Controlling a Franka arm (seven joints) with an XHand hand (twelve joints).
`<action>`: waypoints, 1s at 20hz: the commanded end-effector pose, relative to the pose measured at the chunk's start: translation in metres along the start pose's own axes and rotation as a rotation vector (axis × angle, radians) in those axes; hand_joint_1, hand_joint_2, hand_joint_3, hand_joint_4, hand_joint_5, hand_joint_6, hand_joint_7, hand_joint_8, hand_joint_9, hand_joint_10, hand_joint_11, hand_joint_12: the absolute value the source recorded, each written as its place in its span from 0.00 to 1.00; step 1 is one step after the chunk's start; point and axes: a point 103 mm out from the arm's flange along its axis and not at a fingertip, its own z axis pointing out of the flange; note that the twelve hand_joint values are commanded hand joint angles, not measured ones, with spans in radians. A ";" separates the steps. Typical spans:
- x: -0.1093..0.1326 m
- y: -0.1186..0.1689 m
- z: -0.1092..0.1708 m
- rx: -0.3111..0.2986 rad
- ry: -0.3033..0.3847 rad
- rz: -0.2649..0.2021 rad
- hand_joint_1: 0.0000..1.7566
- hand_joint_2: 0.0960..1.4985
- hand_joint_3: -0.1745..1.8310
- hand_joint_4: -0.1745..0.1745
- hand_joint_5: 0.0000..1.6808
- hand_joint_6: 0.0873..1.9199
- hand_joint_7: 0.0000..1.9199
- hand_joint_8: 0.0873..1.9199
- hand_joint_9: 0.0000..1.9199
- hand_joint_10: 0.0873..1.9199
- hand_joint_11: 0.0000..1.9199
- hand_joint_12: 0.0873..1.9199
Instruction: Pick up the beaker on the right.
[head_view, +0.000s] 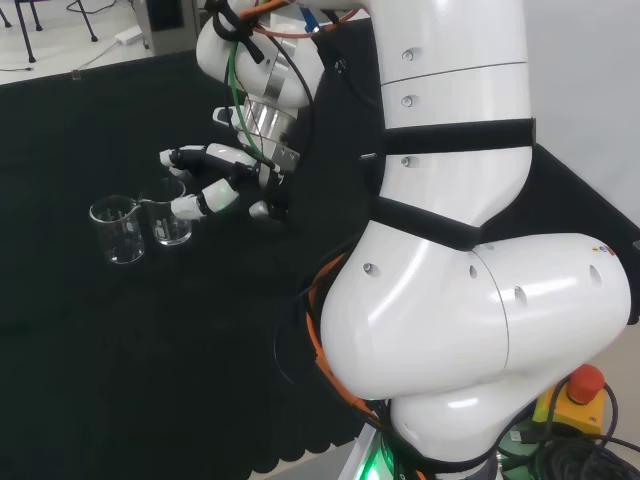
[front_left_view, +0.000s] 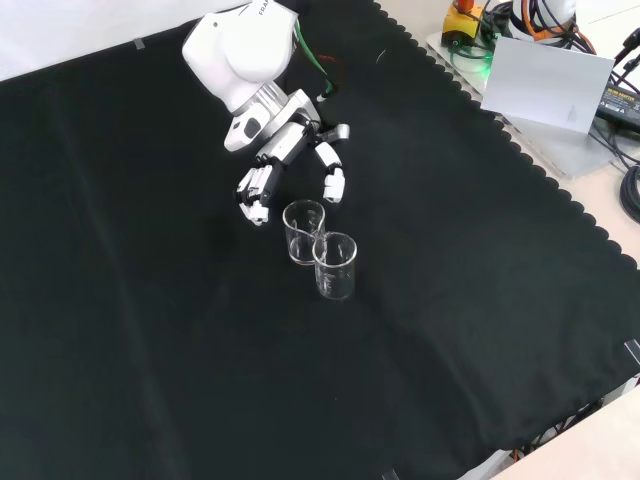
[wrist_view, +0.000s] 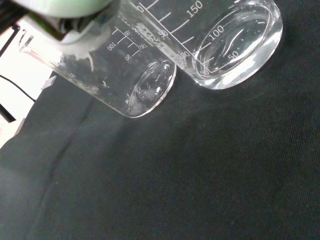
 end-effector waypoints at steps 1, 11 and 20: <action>-0.002 0.003 0.010 -0.012 0.016 -0.007 0.50 0.25 0.41 0.42 0.16 0.00 0.11 0.29 0.15 0.30 0.00 0.55; -0.008 0.007 0.013 -0.022 0.056 -0.009 0.51 0.26 0.40 0.42 0.22 0.00 0.14 0.27 0.17 0.28 0.00 0.55; -0.001 0.018 0.033 -0.038 0.082 -0.027 0.52 0.26 0.40 0.42 0.22 0.00 0.14 0.27 0.17 0.28 0.00 0.55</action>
